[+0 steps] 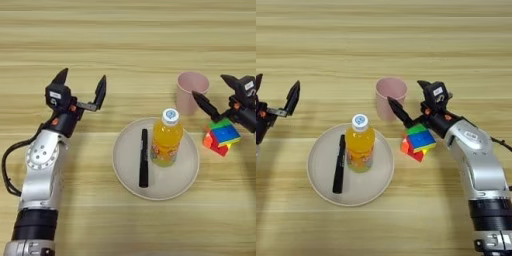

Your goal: Move the objects on the table

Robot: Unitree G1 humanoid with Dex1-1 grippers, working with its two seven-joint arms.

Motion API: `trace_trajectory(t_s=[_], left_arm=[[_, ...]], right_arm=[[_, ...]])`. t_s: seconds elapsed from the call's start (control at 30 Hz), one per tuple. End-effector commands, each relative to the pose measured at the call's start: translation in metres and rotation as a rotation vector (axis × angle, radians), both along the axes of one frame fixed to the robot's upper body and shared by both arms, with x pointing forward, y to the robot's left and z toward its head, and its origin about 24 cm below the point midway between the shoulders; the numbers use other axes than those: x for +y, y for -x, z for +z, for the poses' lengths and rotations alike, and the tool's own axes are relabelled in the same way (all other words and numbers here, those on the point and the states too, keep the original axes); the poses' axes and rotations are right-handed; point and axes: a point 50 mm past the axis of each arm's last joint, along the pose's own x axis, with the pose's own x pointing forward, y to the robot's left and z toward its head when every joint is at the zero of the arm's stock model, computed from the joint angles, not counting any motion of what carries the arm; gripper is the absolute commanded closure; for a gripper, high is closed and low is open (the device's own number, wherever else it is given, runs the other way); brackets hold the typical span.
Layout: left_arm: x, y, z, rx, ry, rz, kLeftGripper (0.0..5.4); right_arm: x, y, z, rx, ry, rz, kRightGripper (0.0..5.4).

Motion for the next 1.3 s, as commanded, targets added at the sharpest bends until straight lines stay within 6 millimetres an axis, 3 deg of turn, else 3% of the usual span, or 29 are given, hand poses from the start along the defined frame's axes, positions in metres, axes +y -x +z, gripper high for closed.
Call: trace_trajectory(t_s=[0.03, 0.47, 1.0, 1.3], left_arm=[[0.000, -0.002, 0.001, -0.003, -0.012, 0.000, 0.00], [-0.001, -0.003, 0.001, -0.003, -0.012, -0.003, 0.00], [-0.002, -0.001, -0.001, 0.000, -0.010, 0.002, 0.00], [-0.002, -0.001, -0.001, -0.001, -0.007, 0.004, 0.00]], right_arm=[[-0.001, -0.001, -0.010, 0.090, -0.008, 0.018, 0.02], [-0.003, -0.010, -0.027, 0.155, 0.010, 0.005, 0.02], [0.020, -0.030, -0.021, 0.108, 0.001, 0.047, 0.02], [0.028, -0.041, -0.028, 0.118, 0.036, 0.030, 0.02]])
